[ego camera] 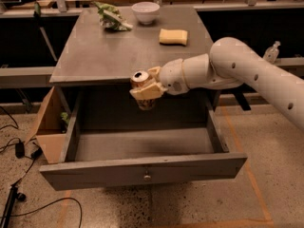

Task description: Pick orange can from top drawer and place on counter

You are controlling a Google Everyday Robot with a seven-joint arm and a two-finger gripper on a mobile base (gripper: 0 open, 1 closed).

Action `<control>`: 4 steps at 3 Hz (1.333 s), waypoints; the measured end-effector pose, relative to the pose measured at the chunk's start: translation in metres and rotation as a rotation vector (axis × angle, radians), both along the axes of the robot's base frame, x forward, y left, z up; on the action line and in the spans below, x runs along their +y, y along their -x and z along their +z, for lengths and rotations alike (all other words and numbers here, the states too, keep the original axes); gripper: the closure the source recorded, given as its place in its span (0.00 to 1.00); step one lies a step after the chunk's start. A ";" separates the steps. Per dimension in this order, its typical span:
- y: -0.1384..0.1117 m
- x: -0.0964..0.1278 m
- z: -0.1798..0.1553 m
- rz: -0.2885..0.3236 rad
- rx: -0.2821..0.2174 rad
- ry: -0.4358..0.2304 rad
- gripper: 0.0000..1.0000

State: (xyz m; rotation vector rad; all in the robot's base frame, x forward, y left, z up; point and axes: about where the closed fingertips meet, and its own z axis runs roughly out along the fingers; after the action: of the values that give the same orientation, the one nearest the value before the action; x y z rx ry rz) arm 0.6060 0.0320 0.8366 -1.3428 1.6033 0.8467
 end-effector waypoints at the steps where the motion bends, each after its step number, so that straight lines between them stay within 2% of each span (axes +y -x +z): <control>1: -0.009 -0.012 0.044 0.014 -0.014 -0.016 1.00; 2: -0.034 -0.015 0.073 0.020 -0.027 -0.037 1.00; 3: -0.088 -0.009 0.093 0.007 -0.033 -0.070 1.00; 4: -0.128 0.008 0.095 -0.020 -0.032 -0.089 1.00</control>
Offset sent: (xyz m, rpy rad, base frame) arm 0.0699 -0.0249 0.1104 0.0663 -0.0534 0.0127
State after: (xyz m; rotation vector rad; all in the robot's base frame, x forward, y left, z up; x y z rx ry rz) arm 0.7345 0.0404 0.9318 -1.2701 1.5344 0.8706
